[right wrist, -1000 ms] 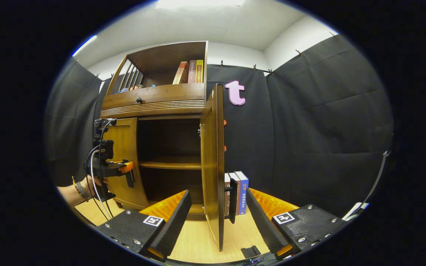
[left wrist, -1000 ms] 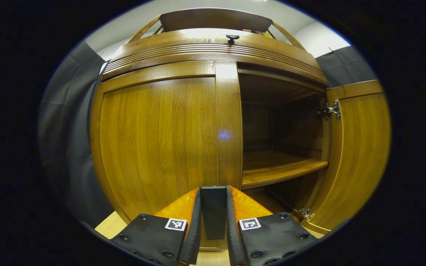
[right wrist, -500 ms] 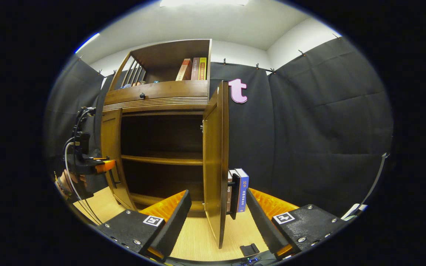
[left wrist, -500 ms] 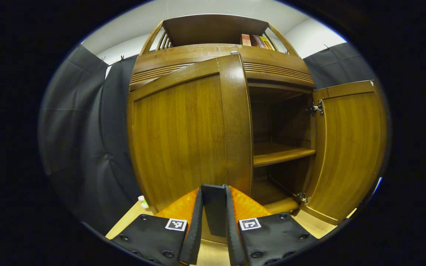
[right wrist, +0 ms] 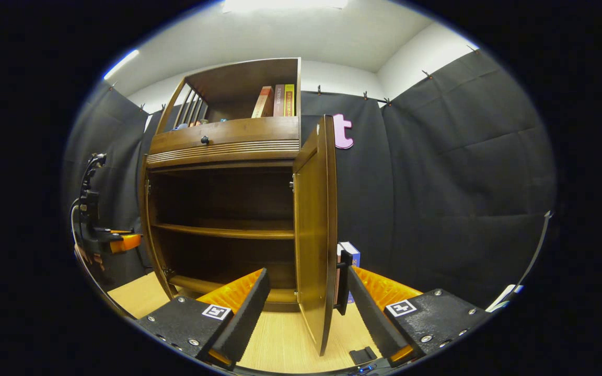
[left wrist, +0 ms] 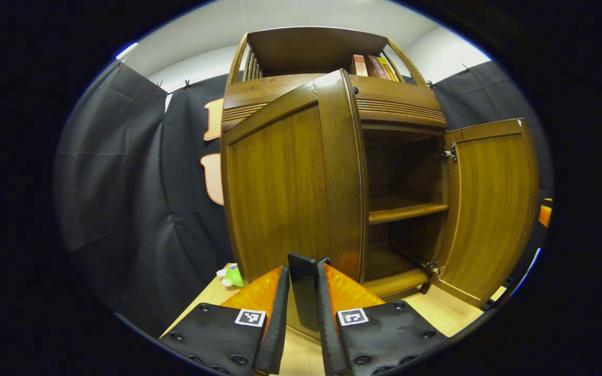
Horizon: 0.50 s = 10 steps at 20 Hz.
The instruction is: Open the right door of the double-door shoe cabinet with the right hand, and open the left door with the left hand.
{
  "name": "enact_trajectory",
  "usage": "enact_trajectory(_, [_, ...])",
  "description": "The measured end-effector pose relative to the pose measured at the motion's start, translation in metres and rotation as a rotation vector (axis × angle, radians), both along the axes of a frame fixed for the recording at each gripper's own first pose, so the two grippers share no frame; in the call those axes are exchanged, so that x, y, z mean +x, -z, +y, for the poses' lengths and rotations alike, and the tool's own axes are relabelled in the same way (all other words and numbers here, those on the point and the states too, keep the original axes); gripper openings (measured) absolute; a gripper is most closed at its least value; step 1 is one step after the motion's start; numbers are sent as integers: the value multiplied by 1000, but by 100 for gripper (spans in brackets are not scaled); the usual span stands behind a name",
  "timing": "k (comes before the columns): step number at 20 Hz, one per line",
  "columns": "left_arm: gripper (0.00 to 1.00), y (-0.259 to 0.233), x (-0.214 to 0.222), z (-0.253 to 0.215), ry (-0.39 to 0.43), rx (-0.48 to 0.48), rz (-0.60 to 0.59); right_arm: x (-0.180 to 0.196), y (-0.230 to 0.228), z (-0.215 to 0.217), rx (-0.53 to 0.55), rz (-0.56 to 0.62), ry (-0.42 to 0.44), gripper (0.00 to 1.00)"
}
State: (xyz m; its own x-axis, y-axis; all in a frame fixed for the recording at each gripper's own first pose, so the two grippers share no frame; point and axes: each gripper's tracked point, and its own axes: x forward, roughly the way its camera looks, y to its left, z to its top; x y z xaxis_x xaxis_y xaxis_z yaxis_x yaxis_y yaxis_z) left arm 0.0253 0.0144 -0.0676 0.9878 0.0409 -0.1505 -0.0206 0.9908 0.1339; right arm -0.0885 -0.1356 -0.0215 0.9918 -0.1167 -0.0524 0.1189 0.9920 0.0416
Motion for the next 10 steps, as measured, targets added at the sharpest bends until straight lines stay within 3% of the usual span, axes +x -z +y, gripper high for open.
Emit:
enact_trajectory(1, [36,-2,-6,6,-13,2,-2,0,0,1,6,-3,1,92])
enact_trajectory(2, [36,-3,-10,12,-21,2,-5,1,-1,1,9,-5,0,100])
enact_trajectory(3, [35,-4,-15,17,-27,-4,-6,1,0,3,10,-4,-4,92])
enact_trajectory(10, [35,-5,-35,54,-94,2,-30,11,-2,23,13,-7,-43,92])
